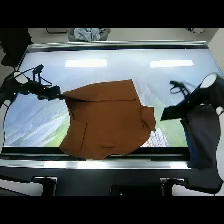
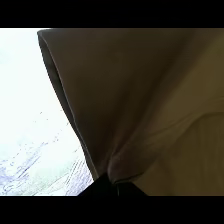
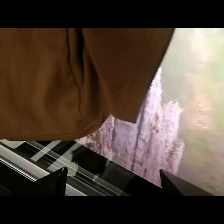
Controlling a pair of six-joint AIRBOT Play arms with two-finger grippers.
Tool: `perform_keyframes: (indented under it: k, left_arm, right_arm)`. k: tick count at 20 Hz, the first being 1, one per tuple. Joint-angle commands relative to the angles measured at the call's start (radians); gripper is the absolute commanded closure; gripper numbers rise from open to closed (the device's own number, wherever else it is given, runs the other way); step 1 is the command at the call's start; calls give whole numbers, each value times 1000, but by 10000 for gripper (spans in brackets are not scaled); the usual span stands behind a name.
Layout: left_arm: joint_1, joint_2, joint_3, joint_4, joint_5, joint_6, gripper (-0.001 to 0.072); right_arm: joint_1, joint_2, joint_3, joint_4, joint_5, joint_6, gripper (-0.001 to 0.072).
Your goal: Fold the shirts.
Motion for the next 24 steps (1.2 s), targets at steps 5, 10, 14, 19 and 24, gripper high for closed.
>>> perform_keyframes:
  k: [5,10,14,19,24]
  left_arm:
    - [0,-13,0,0,-6,23,680]
    - [0,-13,0,0,-5,23,680]
    - [1,-10,0,0,-14,53,680]
    - [8,0,0,0,-182,135,680]
    - [-60,-3,-107,-69,-292,135,680]
  right_arm:
    - [93,82,-523,299,-351,11,28]
    - [93,75,-532,325,-483,99,141]
    - [89,68,-504,368,-583,19,679]
    - [18,64,-152,145,-681,42,679]
    - [-76,-12,-3,114,-889,211,678]
